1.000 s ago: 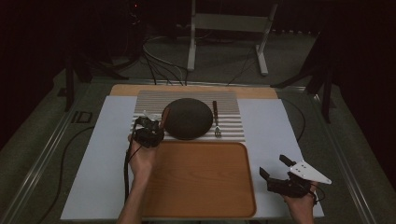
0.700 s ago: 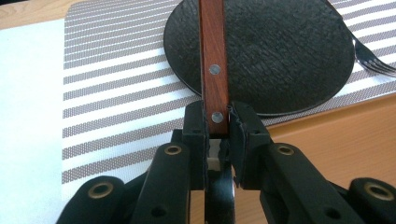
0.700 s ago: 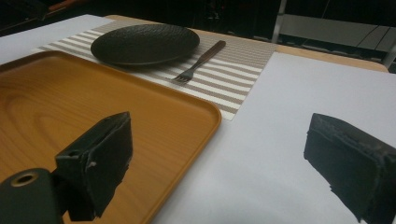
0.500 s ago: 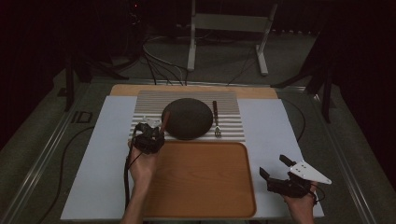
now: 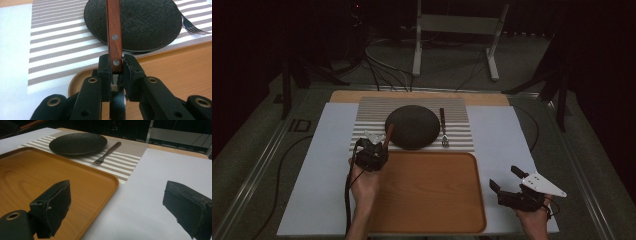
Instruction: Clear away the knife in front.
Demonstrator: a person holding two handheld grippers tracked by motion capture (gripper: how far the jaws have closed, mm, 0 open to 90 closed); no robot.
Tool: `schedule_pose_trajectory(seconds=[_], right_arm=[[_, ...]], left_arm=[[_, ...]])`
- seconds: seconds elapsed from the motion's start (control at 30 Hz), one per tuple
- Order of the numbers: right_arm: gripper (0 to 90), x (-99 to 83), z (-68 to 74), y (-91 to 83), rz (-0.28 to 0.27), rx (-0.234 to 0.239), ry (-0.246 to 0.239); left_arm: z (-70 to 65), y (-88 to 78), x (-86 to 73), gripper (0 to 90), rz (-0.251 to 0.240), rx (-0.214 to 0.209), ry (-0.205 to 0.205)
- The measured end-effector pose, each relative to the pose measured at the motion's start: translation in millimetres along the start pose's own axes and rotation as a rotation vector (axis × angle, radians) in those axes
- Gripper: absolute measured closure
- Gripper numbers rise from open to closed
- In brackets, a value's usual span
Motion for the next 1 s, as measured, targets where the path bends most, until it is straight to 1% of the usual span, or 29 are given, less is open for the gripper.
schedule_pose_trajectory(seconds=[0.33,0.53,0.7,0.83,1.0], right_arm=[[7.8,0.0,1.2,0.3,0.001,0.000,-0.002],[7.8,-0.1,1.6,0.3,0.002,0.001,-0.004],[7.8,-0.1,1.4,0.3,0.002,0.001,-0.003],[7.8,-0.2,1.5,0.5,0.003,0.002,-0.003],[7.8,-0.3,1.6,0.6,0.004,0.002,-0.004]], left_arm=[[-2.3,-5.1,-12.7,78.0,-0.006,0.004,-0.013],[-4.7,-5.7,-19.8,78.0,-0.002,0.001,-0.015],[-6.5,-6.1,-29.3,78.0,0.010,0.001,-0.016],[-5.2,-7.3,-35.8,78.0,0.009,0.007,-0.026],[-4.9,-8.2,-43.7,78.0,0.018,0.014,-0.024]])
Point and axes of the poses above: each handheld gripper's, and its own axes: y roughly forward along the jaws, x roughly out of its top, z roughly to its left, the point moved 8 cm from there along y, roughly forward along the jaws, and after that the axes turned 8 degrees about -x, right-handed, at the moved point
